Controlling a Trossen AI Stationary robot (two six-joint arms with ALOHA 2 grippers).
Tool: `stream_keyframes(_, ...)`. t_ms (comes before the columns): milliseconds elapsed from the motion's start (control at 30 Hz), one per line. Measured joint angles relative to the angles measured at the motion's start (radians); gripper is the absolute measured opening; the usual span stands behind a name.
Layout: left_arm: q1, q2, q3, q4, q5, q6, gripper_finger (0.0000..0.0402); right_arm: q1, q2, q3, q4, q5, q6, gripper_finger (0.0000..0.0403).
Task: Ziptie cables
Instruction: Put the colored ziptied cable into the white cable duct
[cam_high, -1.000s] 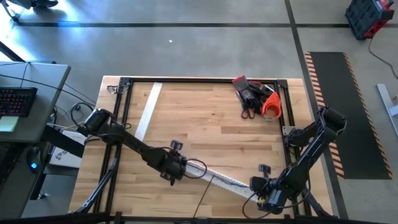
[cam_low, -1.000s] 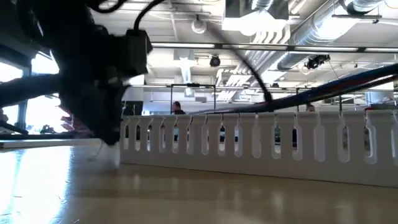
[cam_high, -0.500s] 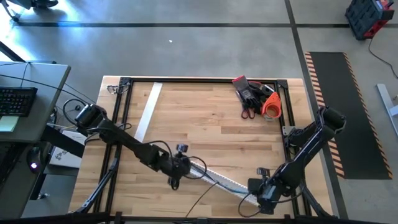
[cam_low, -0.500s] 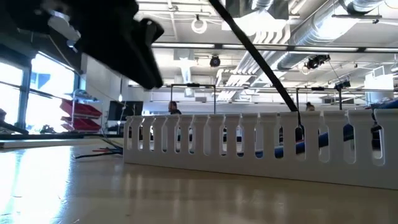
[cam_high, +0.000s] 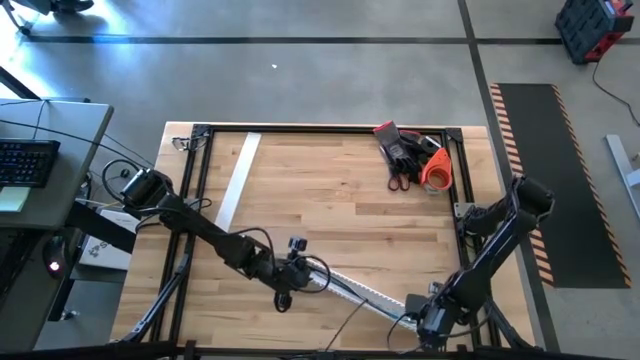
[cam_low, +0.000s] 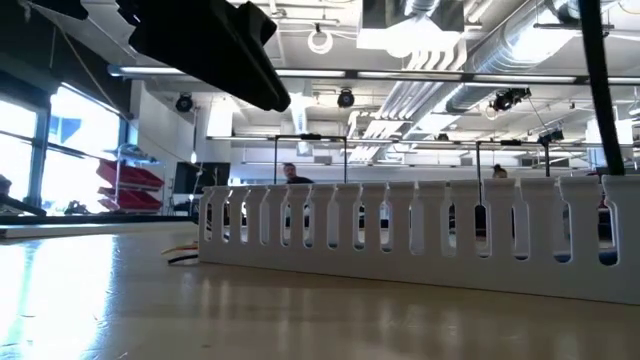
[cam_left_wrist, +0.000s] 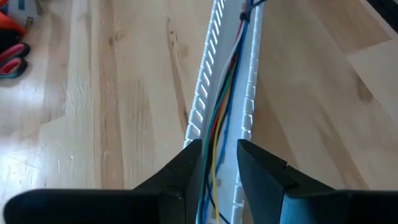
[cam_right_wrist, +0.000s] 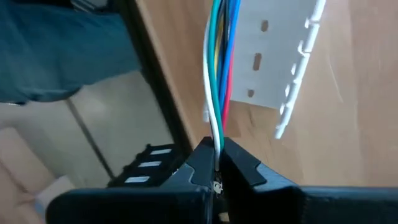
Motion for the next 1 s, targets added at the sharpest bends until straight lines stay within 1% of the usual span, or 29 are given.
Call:
stream_keyframes(267,-0.008,0.01,0.0,0.018,-0.003,0.0,0.0086,-0.004,0.126,-0.001,-0.007,-0.013,-0.046,0.0)
stream_keyframes(367,-0.014,0.017,0.0,0.018,-0.003,0.002,0.0086,-0.016,0.15,-0.001,-0.016,-0.012,-0.047,0.0014)
stream_keyframes(500,-0.017,0.023,0.0,0.018,0.004,0.001,0.0086,-0.041,0.146,-0.001,-0.026,-0.021,-0.091,0.0066)
stream_keyframes(633,-0.019,0.024,0.0,0.021,0.004,-0.002,0.0086,-0.059,0.114,-0.001,-0.033,-0.091,-0.18,0.0132)
stream_keyframes(700,-0.023,0.024,0.0,0.022,0.004,-0.002,0.0086,-0.057,0.095,-0.001,-0.04,-0.092,-0.185,0.0155)
stream_keyframes(767,-0.024,0.032,0.0,0.031,0.008,-0.009,0.0086,-0.041,0.067,-0.001,-0.054,-0.017,-0.184,0.0167)
stream_keyframes(867,-0.025,0.055,0.001,0.064,0.016,-0.016,0.0086,-0.006,0.038,0.007,-0.057,0.151,-0.181,0.017)
stream_keyframes(933,-0.027,0.081,0.001,0.101,0.021,-0.015,0.0086,0.026,0.029,0.012,-0.03,0.313,-0.182,0.0169)
stream_keyframes(1000,-0.026,0.111,0.001,0.162,0.023,0.01,0.0086,0.053,0.029,0.014,0.037,0.484,-0.197,0.0167)
